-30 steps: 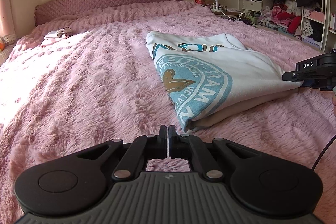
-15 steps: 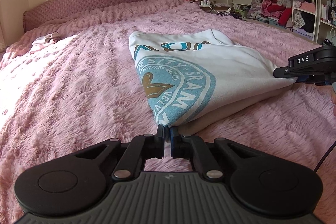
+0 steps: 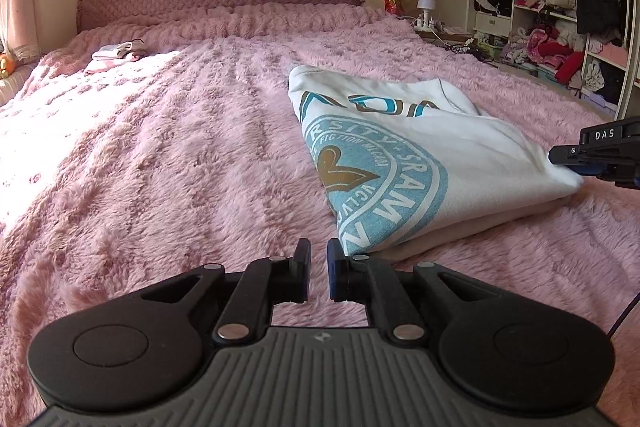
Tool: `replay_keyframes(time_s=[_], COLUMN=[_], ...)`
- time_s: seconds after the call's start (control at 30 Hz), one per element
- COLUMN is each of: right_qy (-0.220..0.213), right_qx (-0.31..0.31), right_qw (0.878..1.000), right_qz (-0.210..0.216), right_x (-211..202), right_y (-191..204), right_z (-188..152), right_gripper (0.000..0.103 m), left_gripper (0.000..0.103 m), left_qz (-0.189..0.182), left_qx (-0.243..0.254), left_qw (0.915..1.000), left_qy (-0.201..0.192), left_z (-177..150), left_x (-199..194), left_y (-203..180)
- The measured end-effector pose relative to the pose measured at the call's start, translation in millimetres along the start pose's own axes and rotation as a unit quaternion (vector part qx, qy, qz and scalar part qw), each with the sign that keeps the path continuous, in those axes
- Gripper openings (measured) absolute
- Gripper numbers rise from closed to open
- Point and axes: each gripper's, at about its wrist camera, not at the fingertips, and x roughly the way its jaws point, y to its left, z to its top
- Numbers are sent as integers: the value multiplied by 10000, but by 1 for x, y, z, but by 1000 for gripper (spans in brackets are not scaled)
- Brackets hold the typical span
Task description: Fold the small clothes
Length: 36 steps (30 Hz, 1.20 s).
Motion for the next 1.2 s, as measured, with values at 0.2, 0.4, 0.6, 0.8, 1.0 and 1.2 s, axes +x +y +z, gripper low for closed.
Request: replay_keyframes(time_s=[0.2, 0.4, 0.6, 0.8, 1.0, 1.2], right_qy=[-302, -137, 266, 657, 102, 570], right_qx=[-582, -1089, -1132, -1146, -1267, -1414], right_qw=[9971, 9911, 9906, 9875, 9894, 9870], right_qz=[395, 754, 719, 855, 706, 505], right_x=[12, 80, 156, 195, 179, 212], right_y=[22, 36, 43, 47, 45, 34], right_z=[36, 84, 111, 110, 122, 103], right_gripper=[19, 24, 25, 0, 0, 0], left_gripper=[44, 45, 55, 69, 70, 73], left_qz=[-1035, -1294, -1304, -1375, -1498, -1482], left_qx=[-1061, -1918, -1690, -1537, -1572, -1455], left_qw=[9883, 9728, 9769, 9785, 9761, 9782], left_qy=[-357, 77, 56, 26, 20, 47], left_z=[31, 29, 18, 17, 17, 15], left_x=[15, 58, 60, 62, 64, 68], left_y=[12, 20, 13, 4, 4, 1])
